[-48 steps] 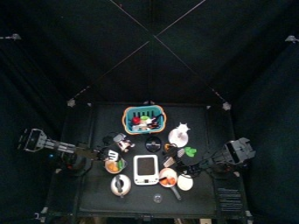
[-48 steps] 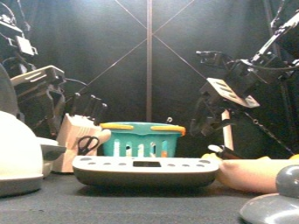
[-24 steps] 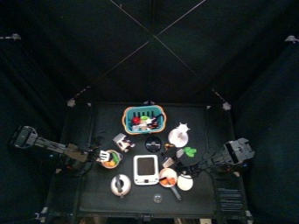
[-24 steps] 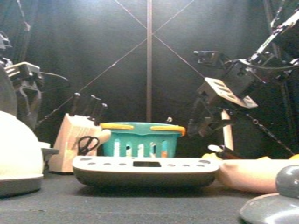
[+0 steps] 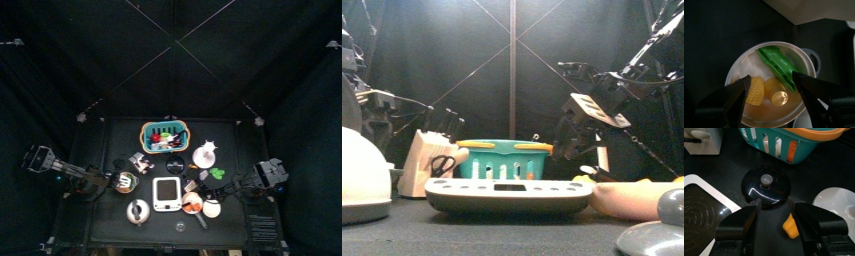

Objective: Grab pea

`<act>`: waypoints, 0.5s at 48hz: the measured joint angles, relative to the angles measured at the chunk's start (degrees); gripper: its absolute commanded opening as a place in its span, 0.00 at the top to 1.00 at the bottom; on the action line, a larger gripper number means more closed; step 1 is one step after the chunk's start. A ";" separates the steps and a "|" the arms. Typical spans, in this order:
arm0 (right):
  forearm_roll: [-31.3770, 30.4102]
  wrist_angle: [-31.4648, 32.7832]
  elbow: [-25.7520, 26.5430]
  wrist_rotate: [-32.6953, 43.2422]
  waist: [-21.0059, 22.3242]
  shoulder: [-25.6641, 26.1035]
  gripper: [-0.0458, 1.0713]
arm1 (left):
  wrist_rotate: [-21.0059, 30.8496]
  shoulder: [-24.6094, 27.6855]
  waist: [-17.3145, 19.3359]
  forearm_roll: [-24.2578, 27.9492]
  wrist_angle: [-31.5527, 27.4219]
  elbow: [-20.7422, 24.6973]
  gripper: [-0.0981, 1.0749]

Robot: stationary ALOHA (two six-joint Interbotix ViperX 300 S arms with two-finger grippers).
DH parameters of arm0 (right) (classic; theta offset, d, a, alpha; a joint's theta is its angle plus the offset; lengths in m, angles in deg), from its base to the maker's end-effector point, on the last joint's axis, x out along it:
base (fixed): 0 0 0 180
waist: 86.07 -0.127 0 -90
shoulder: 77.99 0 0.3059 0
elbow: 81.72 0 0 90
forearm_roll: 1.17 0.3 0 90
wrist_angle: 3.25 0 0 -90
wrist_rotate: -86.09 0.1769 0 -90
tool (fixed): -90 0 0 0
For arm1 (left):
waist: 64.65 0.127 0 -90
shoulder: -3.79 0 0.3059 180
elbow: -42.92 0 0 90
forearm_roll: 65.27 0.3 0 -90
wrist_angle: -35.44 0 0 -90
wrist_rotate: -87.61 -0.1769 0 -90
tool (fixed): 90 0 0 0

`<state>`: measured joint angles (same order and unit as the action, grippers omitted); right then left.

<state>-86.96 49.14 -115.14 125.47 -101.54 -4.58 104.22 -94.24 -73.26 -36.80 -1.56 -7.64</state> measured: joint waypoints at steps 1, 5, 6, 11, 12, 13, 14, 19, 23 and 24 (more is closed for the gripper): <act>0.00 0.00 -0.09 0.00 0.00 0.00 0.21 | 0.00 0.00 0.35 0.18 0.26 0.00 0.07; 0.00 0.09 0.00 0.00 0.00 0.00 0.21 | 0.00 0.35 1.23 0.62 0.88 0.00 0.07; 0.00 0.00 -0.09 0.00 0.00 0.00 0.21 | 0.00 0.79 1.32 0.62 1.23 0.00 0.07; 0.00 0.00 -0.09 0.00 0.09 -0.26 0.21 | -0.09 3.52 1.41 0.62 3.25 0.00 0.07; 0.00 0.00 -0.09 0.00 0.09 -0.26 0.21 | 0.00 4.13 1.49 0.62 3.69 0.18 0.07; 0.00 0.00 0.00 0.00 0.09 -0.18 0.21 | 0.00 5.10 1.49 0.62 4.48 0.26 0.08; 0.00 0.09 0.00 0.00 0.00 -0.26 0.21 | 0.00 5.54 1.58 0.62 5.01 0.35 0.08; 0.00 0.00 0.00 0.00 0.09 -0.26 0.21 | 0.00 7.38 1.76 0.44 7.21 0.79 0.15; 0.00 0.00 -0.09 0.00 0.09 -0.26 0.21 | 0.18 7.21 1.76 0.26 7.38 0.62 0.26; 0.00 0.00 0.00 0.00 0.09 -0.26 0.21 | 0.35 7.12 1.76 0.09 7.29 0.53 0.27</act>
<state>-86.96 49.14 -115.14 125.47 -101.45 -4.84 104.58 -87.12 -71.50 -36.71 5.74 -7.11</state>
